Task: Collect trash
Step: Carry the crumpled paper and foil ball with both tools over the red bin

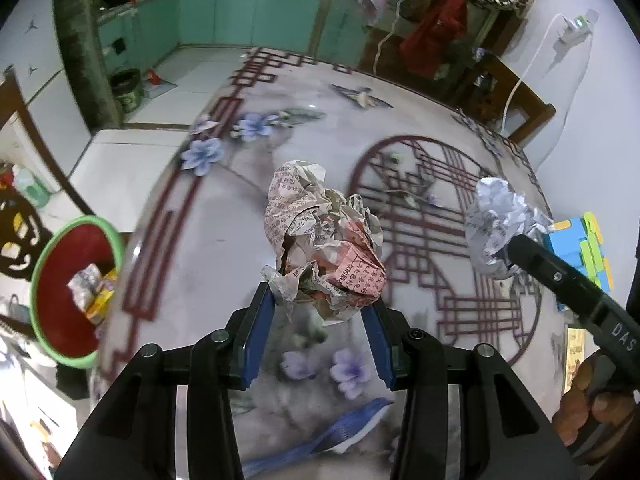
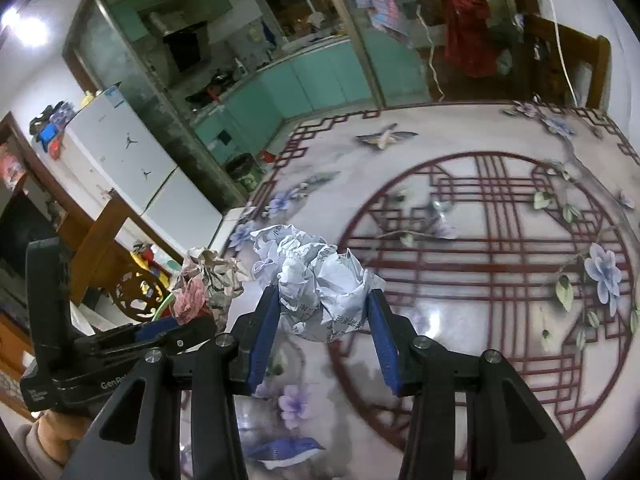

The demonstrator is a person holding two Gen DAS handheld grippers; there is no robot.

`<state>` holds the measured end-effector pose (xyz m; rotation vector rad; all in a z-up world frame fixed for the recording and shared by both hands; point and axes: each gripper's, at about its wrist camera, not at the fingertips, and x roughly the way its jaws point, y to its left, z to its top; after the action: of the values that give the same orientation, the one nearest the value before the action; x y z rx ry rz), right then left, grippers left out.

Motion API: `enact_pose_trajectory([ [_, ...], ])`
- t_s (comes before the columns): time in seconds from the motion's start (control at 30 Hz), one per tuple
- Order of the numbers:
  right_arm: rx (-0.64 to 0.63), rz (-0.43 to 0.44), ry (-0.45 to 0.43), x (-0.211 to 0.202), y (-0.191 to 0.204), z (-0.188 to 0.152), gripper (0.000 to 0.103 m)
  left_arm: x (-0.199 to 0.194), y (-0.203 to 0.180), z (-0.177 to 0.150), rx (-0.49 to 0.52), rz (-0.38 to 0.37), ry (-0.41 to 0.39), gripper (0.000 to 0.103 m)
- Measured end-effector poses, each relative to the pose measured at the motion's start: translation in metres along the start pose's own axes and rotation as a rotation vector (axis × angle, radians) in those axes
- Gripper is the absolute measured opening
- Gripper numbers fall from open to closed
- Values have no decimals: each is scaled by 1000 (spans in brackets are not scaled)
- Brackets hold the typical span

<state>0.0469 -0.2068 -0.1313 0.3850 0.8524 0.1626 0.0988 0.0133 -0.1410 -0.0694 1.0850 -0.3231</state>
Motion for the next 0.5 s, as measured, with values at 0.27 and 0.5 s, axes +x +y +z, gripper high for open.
enact_pose_trajectory([
  [0.27,-40,22,6,10,41,-4,43,-12,47,-4,-51,24,-13,43],
  [0.5,-39,-8,-2,27,84,-8,43,-18,89,-2,-52,-6,-21,43],
])
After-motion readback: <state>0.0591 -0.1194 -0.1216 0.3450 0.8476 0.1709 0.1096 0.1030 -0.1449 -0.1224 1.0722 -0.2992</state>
